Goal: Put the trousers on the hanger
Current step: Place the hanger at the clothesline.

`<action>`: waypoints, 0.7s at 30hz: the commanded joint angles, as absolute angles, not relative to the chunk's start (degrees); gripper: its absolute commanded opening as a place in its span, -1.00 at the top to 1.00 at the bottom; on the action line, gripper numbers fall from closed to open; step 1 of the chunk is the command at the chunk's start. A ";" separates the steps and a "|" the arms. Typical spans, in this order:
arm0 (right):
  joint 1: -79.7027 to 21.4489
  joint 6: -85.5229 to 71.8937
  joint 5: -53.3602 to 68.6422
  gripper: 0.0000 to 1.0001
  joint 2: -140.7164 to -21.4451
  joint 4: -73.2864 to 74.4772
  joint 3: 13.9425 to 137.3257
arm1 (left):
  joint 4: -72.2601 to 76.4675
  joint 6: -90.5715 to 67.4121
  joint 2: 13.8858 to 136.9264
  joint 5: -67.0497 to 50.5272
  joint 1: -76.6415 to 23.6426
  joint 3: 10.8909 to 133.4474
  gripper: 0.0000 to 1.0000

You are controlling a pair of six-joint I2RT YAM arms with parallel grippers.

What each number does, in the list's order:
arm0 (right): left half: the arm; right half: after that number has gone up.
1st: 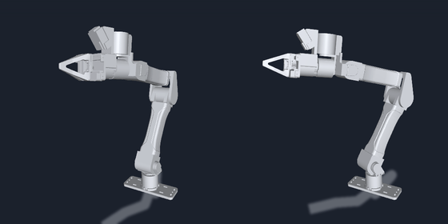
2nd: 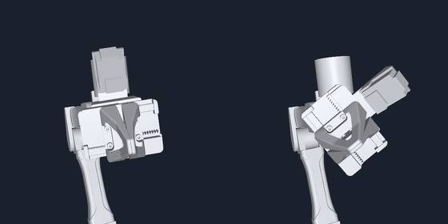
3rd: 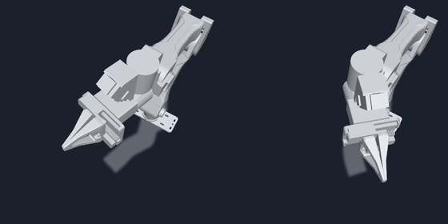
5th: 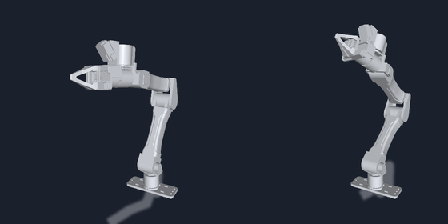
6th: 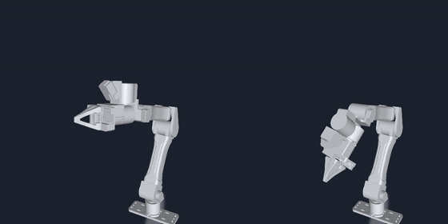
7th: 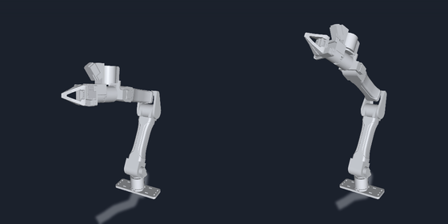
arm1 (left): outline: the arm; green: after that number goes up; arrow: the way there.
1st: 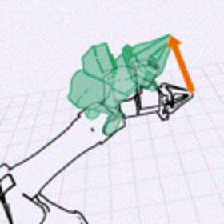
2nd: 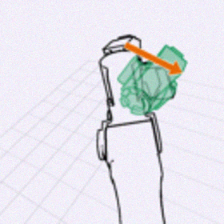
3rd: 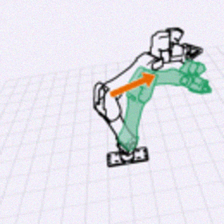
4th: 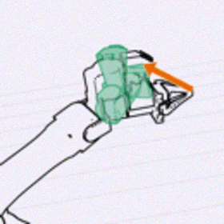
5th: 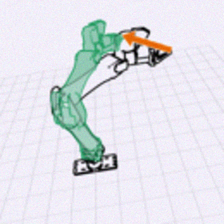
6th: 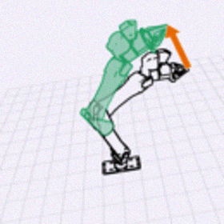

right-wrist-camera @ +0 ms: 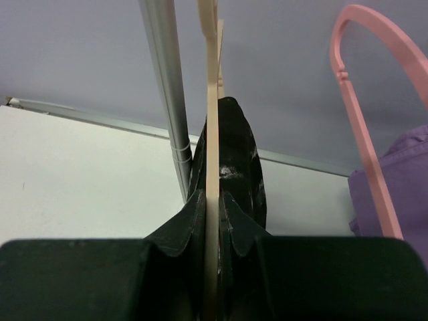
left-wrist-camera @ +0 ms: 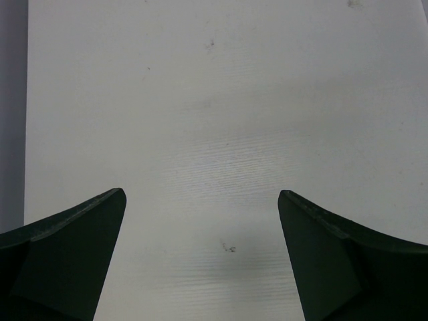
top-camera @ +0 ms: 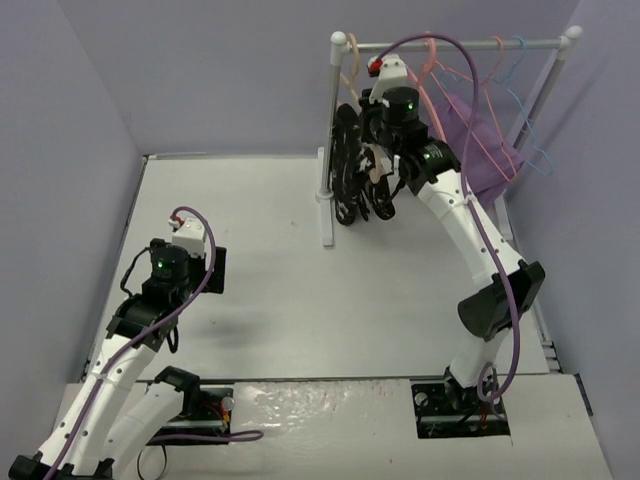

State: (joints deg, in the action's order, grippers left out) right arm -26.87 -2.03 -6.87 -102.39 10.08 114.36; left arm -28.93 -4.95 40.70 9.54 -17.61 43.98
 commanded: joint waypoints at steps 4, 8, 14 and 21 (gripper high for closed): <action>-26.89 -4.57 -8.70 0.92 -92.22 -3.34 106.04 | -25.88 -6.51 40.65 10.99 -17.31 47.18 -0.94; -26.72 -5.14 -7.39 -0.12 -89.45 -2.89 103.45 | -25.65 -7.21 41.83 10.80 -17.30 49.58 -0.94; -26.28 -7.17 -6.68 -0.78 -80.21 -0.42 96.33 | -26.41 -7.73 43.46 10.84 -17.23 54.61 -0.94; -26.25 -7.36 -12.98 -1.00 -61.92 4.18 81.38 | -27.66 -7.44 41.43 14.26 -17.14 56.01 -0.94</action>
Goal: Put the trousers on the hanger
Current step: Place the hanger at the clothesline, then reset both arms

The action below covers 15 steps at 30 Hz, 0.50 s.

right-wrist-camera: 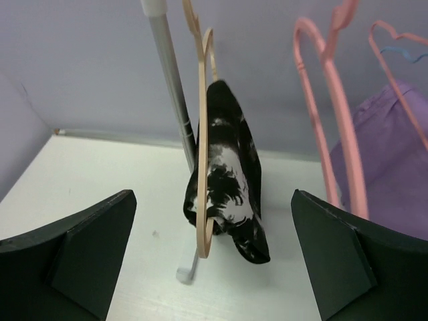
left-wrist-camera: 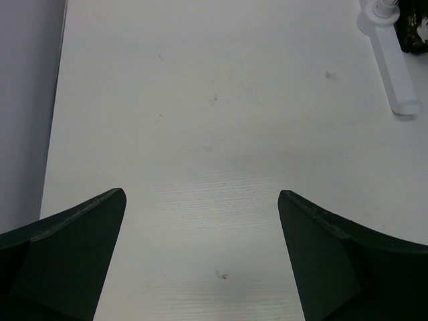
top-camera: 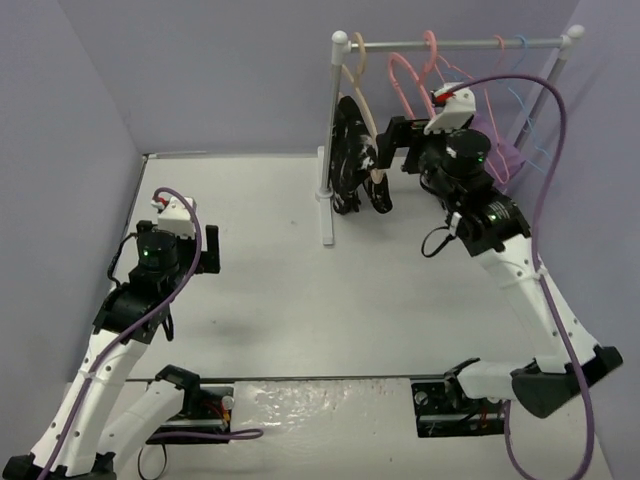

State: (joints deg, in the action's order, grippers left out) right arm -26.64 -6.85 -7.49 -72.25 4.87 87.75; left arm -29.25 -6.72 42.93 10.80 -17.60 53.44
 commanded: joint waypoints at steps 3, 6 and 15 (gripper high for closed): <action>-26.19 -6.71 -19.70 -1.00 -54.09 6.31 73.95 | -28.06 -6.72 39.45 16.04 -17.11 54.39 -0.94; -26.19 -6.51 -24.66 -1.00 -44.98 9.04 66.25 | -28.63 -6.07 37.06 17.29 -17.05 51.77 -0.94; -26.28 -13.14 -36.24 -1.00 -27.38 17.95 51.76 | -26.39 -6.28 26.50 17.14 -17.05 41.17 -0.94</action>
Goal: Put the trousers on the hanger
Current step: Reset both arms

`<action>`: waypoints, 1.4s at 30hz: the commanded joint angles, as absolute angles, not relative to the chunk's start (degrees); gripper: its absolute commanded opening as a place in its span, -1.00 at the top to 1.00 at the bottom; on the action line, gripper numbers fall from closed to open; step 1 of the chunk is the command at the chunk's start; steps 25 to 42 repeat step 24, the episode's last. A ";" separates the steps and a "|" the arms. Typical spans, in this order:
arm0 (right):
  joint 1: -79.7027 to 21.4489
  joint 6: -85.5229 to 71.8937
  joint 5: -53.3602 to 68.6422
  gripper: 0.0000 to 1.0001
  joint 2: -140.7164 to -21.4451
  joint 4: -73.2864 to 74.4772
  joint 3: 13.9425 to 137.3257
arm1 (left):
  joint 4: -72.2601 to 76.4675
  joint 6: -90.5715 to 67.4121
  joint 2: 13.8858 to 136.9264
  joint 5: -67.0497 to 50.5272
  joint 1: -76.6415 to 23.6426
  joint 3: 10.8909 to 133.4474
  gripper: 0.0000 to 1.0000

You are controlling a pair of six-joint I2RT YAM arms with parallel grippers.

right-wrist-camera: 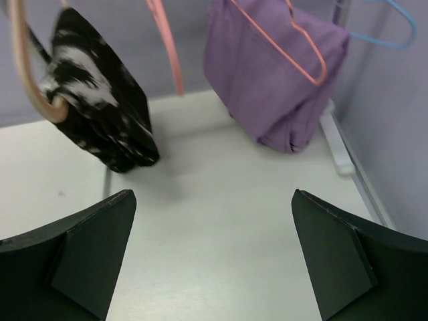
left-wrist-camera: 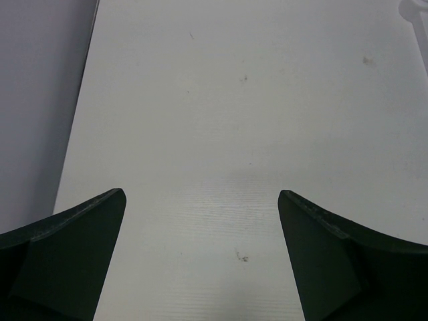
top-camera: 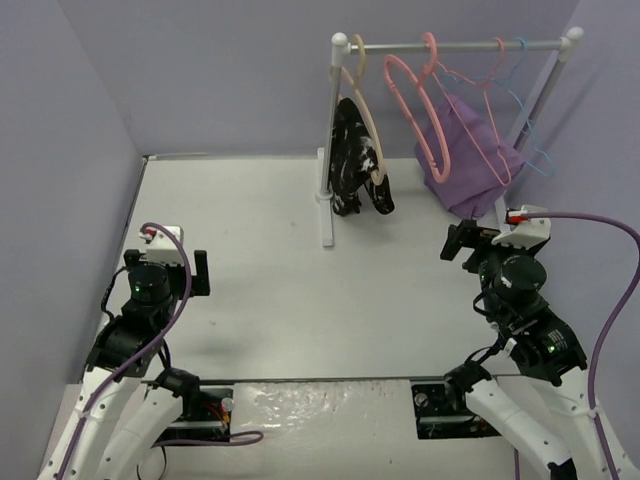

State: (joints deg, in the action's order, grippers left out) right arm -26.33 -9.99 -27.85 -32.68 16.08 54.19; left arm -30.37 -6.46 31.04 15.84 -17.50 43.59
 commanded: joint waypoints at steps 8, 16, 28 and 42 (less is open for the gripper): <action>-26.33 -13.64 -38.55 -1.00 -22.89 21.36 48.82 | -24.26 -5.10 25.01 17.31 -17.05 38.71 -0.94; -26.28 -14.66 -38.42 -1.00 -21.93 21.64 48.36 | -23.76 -4.66 27.38 16.92 -16.98 38.63 -0.94; -26.28 -14.50 -37.55 -1.00 -22.32 21.71 48.46 | -23.48 -4.62 27.54 16.79 -17.00 38.35 -0.94; -26.28 -14.50 -37.55 -1.00 -22.32 21.71 48.46 | -23.48 -4.62 27.54 16.79 -17.00 38.35 -0.94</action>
